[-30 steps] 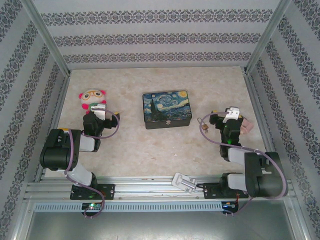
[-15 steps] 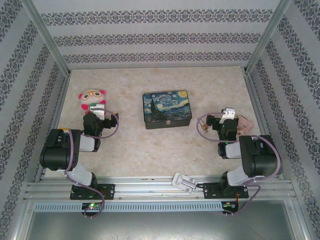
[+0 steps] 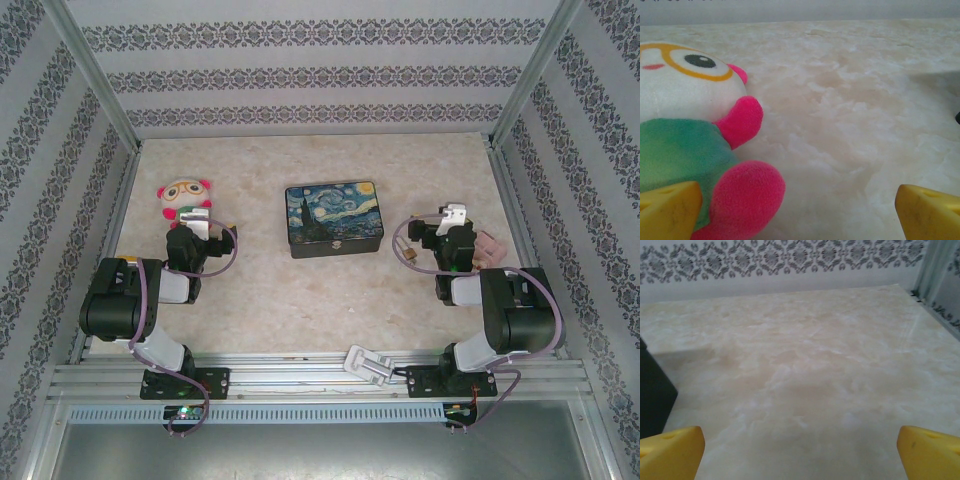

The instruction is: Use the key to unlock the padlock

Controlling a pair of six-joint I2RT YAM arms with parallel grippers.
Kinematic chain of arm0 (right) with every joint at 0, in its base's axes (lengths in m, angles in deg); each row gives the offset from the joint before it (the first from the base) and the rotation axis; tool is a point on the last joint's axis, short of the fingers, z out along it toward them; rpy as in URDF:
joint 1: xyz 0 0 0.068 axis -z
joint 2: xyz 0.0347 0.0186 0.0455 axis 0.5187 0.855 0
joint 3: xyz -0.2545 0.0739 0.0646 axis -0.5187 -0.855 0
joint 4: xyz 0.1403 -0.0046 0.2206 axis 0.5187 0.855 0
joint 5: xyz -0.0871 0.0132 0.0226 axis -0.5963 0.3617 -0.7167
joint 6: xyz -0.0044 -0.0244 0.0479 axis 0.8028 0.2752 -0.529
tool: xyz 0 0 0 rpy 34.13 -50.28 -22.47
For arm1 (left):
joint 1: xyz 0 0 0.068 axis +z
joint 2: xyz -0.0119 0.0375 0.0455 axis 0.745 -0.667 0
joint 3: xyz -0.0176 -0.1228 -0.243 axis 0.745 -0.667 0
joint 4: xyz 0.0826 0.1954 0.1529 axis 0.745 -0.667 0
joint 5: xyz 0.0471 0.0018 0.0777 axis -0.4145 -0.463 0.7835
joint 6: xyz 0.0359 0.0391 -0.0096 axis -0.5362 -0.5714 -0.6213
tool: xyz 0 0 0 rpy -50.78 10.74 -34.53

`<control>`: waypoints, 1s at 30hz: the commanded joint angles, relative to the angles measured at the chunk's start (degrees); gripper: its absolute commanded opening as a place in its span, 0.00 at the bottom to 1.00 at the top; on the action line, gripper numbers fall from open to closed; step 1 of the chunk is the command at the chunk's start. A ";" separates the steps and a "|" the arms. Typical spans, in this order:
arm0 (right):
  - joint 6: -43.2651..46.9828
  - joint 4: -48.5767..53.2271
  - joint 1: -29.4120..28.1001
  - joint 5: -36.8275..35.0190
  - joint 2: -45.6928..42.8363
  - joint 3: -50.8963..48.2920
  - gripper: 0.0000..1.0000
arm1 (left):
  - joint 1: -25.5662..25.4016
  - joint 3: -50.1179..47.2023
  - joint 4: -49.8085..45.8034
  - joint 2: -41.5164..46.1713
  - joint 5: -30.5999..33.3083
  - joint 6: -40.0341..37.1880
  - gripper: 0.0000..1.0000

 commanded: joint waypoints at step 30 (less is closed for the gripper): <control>2.47 1.48 0.76 7.92 0.76 2.09 0.98 | 0.64 1.13 -1.08 0.81 0.13 0.36 0.99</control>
